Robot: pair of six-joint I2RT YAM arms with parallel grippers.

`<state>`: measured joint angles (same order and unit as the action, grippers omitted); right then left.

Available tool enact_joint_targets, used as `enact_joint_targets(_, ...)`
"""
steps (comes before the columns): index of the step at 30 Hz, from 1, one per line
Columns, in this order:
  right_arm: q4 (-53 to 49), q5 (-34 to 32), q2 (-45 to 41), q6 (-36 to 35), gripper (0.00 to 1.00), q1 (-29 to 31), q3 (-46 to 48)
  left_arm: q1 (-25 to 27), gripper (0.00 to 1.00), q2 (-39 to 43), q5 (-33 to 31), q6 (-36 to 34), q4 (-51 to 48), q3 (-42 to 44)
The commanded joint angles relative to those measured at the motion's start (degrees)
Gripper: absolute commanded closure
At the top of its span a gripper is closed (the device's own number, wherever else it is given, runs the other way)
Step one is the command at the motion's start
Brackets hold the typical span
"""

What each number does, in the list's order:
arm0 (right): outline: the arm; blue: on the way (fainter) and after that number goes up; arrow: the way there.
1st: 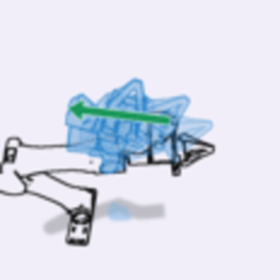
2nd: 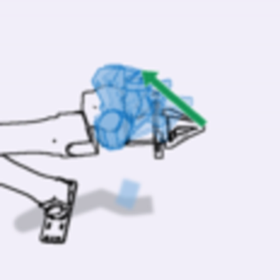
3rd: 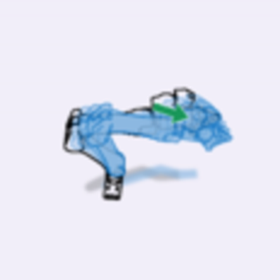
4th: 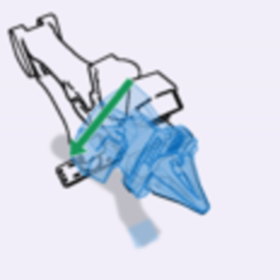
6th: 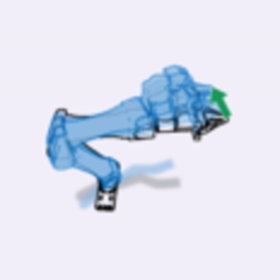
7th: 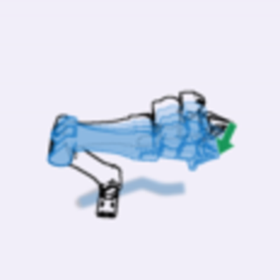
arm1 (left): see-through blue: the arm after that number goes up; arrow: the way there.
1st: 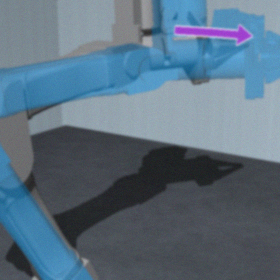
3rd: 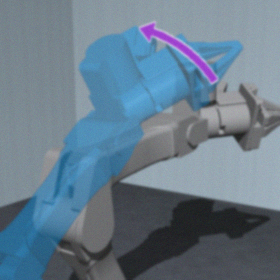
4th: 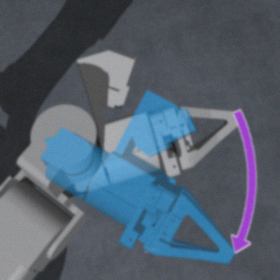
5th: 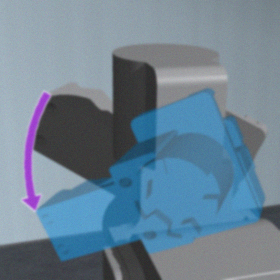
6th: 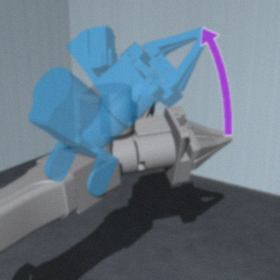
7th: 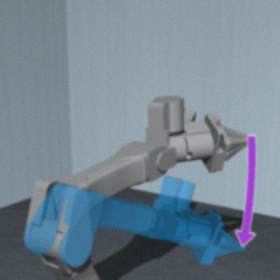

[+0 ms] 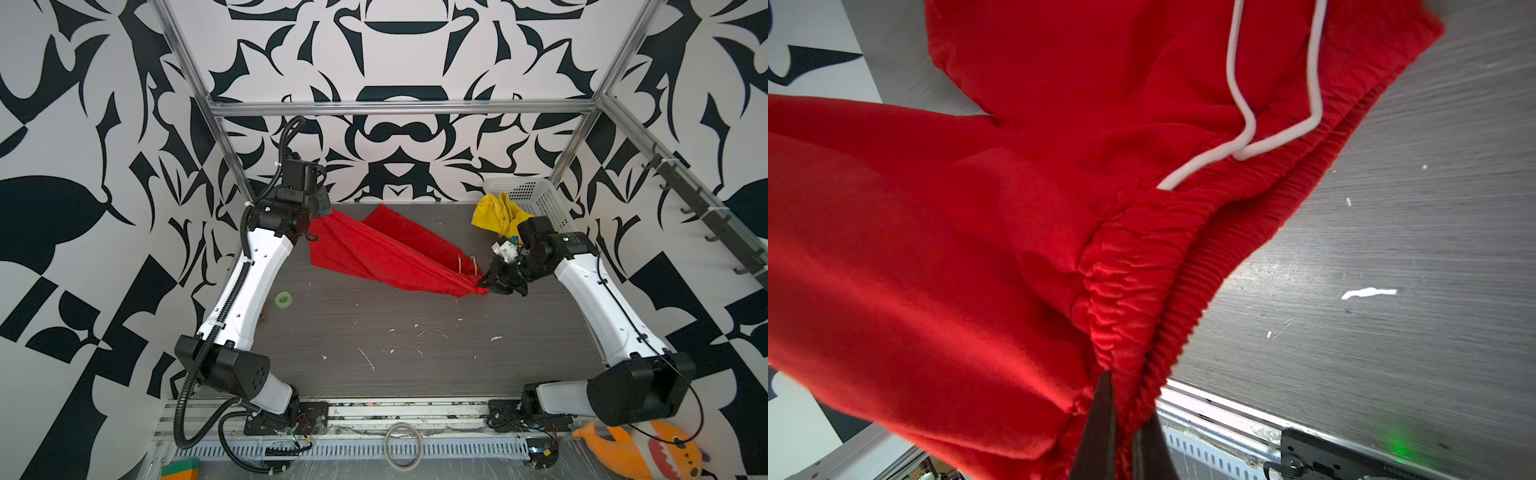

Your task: Fold and stack the shorts

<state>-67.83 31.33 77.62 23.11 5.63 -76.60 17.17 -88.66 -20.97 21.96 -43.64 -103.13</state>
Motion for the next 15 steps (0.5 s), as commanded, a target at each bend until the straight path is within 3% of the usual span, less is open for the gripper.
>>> enact_joint_targets(1,-4.5,-1.87,0.28,-2.42,1.0,-1.5,-1.75,-0.33,1.0,-2.23,-2.76,-2.55,5.06,-2.81)
enact_joint_targets(15,-3.18,0.58,5.57,-3.79,1.0,-3.93,-1.91,-0.12,1.0,-12.6,-1.27,-7.82,10.58,-10.49)
